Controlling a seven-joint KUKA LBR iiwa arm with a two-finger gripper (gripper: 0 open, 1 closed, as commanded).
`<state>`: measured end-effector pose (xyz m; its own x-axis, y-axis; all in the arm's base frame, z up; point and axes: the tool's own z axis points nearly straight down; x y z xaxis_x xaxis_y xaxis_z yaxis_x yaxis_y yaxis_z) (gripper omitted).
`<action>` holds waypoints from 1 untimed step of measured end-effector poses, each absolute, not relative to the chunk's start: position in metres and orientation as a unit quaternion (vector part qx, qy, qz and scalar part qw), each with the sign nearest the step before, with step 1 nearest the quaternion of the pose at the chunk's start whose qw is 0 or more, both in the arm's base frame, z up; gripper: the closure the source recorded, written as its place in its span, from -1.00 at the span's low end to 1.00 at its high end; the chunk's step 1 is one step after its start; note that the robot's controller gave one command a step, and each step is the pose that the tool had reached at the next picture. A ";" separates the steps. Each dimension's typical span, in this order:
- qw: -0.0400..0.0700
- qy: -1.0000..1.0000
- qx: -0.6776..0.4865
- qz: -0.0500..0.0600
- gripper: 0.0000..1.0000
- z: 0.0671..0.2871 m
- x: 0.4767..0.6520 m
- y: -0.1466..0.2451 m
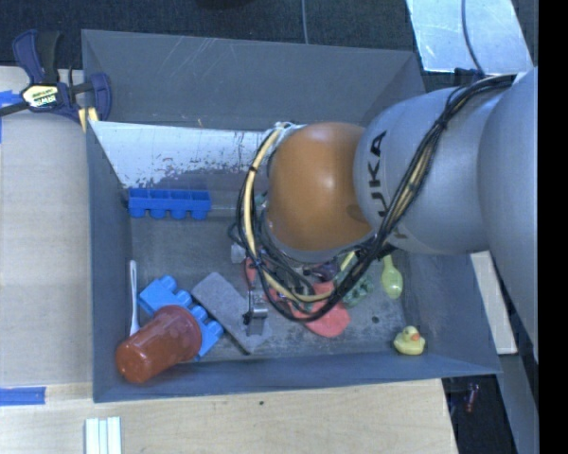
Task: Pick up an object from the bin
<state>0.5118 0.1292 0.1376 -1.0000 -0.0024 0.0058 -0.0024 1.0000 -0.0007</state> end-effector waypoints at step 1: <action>-0.001 -1.000 0.001 0.000 -1.00 0.142 0.514 0.128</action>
Offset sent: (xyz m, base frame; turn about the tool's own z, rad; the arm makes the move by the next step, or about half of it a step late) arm 0.0037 -0.0455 -0.0172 -0.0469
